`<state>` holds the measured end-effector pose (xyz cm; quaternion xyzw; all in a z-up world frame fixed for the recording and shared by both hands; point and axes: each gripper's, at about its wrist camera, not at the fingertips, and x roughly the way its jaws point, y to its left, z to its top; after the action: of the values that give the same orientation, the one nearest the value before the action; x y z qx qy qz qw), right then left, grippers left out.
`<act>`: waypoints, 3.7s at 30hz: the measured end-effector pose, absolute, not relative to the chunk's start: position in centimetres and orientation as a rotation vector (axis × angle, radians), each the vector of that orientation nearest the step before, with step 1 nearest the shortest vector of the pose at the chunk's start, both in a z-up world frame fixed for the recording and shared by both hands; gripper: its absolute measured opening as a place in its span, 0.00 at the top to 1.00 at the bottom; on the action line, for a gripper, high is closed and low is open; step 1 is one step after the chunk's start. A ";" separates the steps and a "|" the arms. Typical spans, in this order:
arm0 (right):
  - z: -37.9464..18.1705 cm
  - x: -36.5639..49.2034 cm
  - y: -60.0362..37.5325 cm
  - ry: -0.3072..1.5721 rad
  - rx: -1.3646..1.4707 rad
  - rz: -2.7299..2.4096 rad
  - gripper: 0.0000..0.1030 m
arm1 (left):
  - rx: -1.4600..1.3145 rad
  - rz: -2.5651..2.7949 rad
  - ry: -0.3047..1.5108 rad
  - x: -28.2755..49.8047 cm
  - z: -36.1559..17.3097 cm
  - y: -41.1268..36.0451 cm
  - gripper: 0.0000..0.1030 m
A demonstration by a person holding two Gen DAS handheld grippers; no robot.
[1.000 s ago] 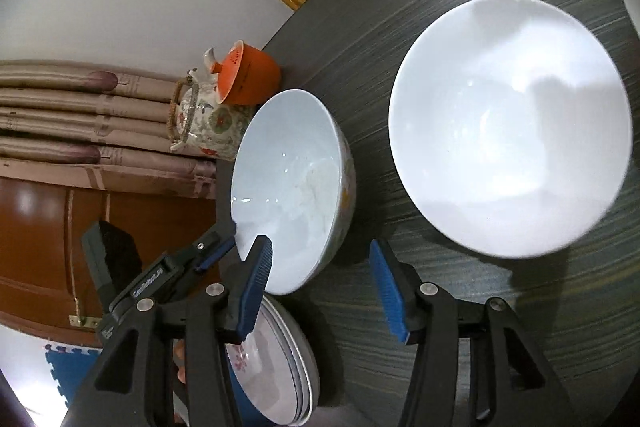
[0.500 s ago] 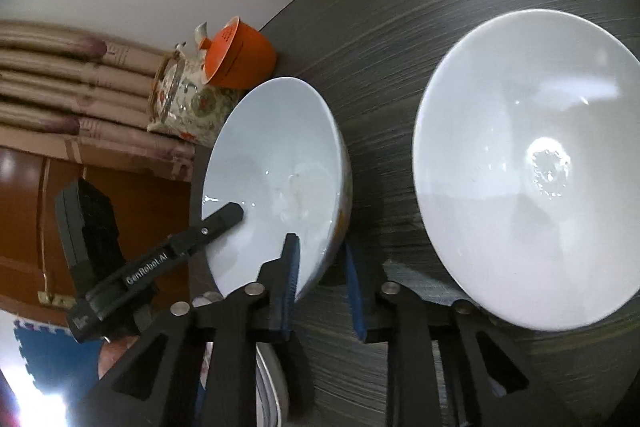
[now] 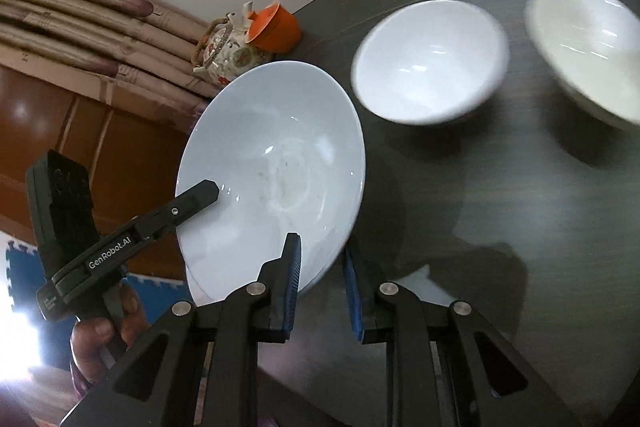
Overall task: Organize plates and bowls
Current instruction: 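Slide the large white bowl along the table beside the plate stack, then open both grippers and release the large white bowl, then move both grippers to the rim of the pink-patterned white bowl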
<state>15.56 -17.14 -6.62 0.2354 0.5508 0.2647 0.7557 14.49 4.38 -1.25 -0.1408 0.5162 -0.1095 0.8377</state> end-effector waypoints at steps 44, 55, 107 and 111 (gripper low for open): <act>-8.0 7.3 -30.7 1.095 0.644 0.449 0.58 | -0.229 -0.171 1.033 7.7 -3.1 -0.7 0.69; -3.4 8.4 -33.0 1.017 0.755 0.485 0.58 | -0.293 -0.238 1.021 12.2 1.1 1.1 0.60; -8.8 25.7 -25.0 1.258 0.794 0.447 0.54 | -0.189 -0.237 1.193 29.2 -5.9 -1.6 0.60; -8.6 26.0 -24.6 1.263 0.777 0.446 0.54 | -0.180 -0.233 1.195 29.4 -6.0 -1.6 0.60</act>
<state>26.04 -24.57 -8.63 0.3508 0.5702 0.2013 0.7150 29.39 -1.62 -6.02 -0.0844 0.5607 -0.1095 0.8164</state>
